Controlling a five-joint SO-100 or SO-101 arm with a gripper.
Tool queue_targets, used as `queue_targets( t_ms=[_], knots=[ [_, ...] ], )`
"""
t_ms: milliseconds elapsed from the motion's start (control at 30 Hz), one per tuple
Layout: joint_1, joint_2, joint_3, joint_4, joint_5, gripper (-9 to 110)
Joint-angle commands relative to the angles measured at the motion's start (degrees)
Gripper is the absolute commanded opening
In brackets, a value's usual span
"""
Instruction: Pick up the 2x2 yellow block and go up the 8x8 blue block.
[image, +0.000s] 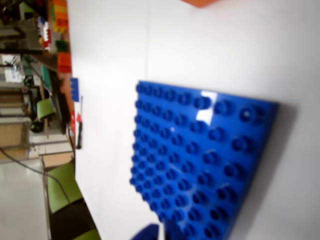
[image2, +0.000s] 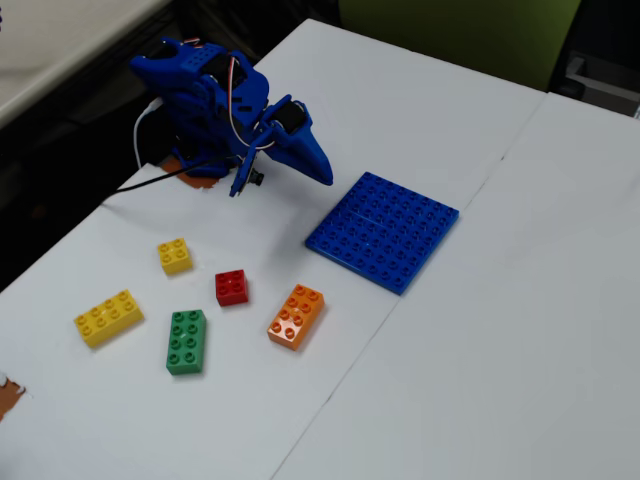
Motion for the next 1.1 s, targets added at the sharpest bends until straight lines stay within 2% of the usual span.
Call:
queue_targets(
  t_ms=[0,200,467,533,767,1067],
  knots=[
    [-0.4,-0.3,-0.8,-2.6,-5.6,0],
    [0.7,-12.0,-13.7,-2.7,-8.0,0],
    [1.3,-31.2,-41.5,13.9,-19.8,0],
    [2.0,-35.0,-47.9,20.0,-25.7,1],
    [10.8,-43.4,-63.6,45.0,-56.4,0],
    [28.4,-52.2,-74.3,59.9,-78.9,1]
  ],
)
